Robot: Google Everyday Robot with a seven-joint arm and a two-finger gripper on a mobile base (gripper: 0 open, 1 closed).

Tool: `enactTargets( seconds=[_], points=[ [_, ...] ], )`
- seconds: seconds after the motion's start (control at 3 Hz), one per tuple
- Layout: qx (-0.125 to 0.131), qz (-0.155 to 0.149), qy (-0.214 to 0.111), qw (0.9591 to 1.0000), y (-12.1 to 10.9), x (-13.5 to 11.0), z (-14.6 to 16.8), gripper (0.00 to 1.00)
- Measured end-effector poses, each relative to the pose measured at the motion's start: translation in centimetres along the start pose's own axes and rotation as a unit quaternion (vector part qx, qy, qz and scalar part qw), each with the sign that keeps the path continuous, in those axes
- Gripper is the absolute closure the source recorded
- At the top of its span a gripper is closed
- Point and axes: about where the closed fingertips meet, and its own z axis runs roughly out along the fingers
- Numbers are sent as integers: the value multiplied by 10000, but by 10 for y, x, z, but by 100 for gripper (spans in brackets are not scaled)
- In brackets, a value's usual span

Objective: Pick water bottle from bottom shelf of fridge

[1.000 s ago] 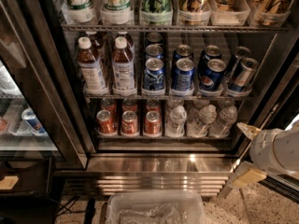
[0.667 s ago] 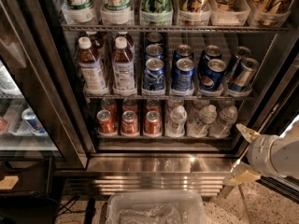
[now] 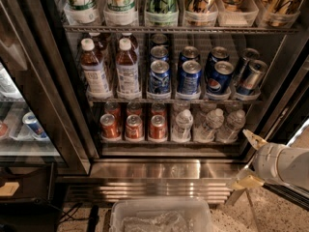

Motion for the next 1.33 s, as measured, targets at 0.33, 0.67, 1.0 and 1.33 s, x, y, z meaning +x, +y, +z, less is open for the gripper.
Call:
enactTargets(
  seconds=[0.33, 0.67, 1.0, 1.33],
  points=[
    [60, 181, -63, 9998, 7, 3, 9, 0],
    [407, 471, -372, 9974, 9, 5, 29, 0],
    [925, 786, -838, 9891, -5, -1, 47, 0],
    [1276, 1170, -1244, 9770, -16, -7, 57, 0]
  ],
)
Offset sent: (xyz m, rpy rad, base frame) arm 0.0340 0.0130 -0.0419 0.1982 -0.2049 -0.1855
